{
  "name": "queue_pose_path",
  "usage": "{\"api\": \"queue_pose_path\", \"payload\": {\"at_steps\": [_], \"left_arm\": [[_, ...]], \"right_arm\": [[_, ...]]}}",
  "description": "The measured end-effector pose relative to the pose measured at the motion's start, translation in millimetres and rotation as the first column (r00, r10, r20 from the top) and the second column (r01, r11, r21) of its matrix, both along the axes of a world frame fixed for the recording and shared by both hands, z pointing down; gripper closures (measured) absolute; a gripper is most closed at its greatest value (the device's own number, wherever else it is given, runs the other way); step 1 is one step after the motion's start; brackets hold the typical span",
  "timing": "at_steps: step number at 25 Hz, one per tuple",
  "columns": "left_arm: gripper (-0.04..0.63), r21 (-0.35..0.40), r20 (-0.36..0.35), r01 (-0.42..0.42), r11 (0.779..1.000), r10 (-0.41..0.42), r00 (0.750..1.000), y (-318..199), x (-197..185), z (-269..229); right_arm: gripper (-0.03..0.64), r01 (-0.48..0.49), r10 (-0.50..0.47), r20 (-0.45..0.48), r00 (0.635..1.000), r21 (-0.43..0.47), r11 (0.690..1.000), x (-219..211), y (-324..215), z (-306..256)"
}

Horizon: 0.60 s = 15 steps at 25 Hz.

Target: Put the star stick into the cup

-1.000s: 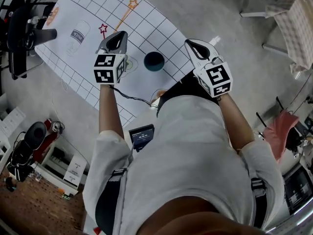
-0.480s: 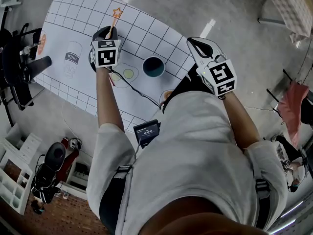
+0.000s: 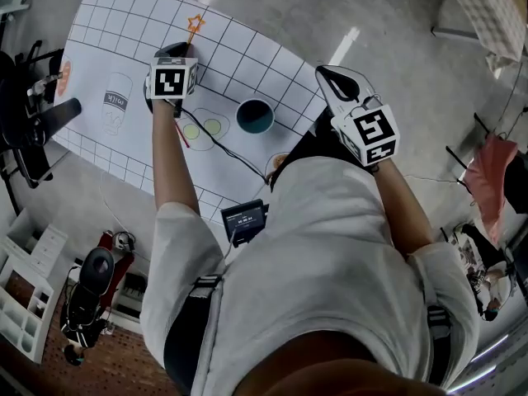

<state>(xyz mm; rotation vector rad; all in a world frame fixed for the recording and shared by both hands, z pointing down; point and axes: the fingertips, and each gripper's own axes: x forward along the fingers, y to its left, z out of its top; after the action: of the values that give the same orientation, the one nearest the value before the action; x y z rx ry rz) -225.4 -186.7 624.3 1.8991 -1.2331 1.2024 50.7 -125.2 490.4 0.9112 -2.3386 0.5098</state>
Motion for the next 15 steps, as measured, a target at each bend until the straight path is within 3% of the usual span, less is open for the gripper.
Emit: {"api": "queue_pose_path", "payload": {"at_steps": [5, 8, 12, 15], "left_arm": [[0.577, -0.034, 0.004, 0.038, 0.999, -0.038, 0.999, -0.9, 0.7, 0.5], [0.578, 0.004, -0.058, 0.126, 0.992, -0.126, 0.99, 4.0, 1.0, -6.3], [0.578, 0.136, -0.139, 0.255, 0.957, -0.236, 0.962, 4.3, -3.2, -40.4], [0.578, 0.235, -0.202, 0.332, 0.914, -0.288, 0.936, 8.9, -1.3, -71.5]], "right_arm": [[0.618, 0.002, -0.002, 0.017, 1.0, 0.002, 1.0, 6.3, 5.4, -0.7], [0.618, 0.018, -0.018, 0.029, 0.999, -0.003, 1.0, 8.3, 12.7, -2.1], [0.618, 0.05, -0.05, 0.051, 0.997, 0.006, 0.999, 7.4, 16.1, -7.0], [0.618, 0.078, -0.079, 0.066, 0.995, 0.013, 0.997, 6.7, 19.9, -10.5]]}}
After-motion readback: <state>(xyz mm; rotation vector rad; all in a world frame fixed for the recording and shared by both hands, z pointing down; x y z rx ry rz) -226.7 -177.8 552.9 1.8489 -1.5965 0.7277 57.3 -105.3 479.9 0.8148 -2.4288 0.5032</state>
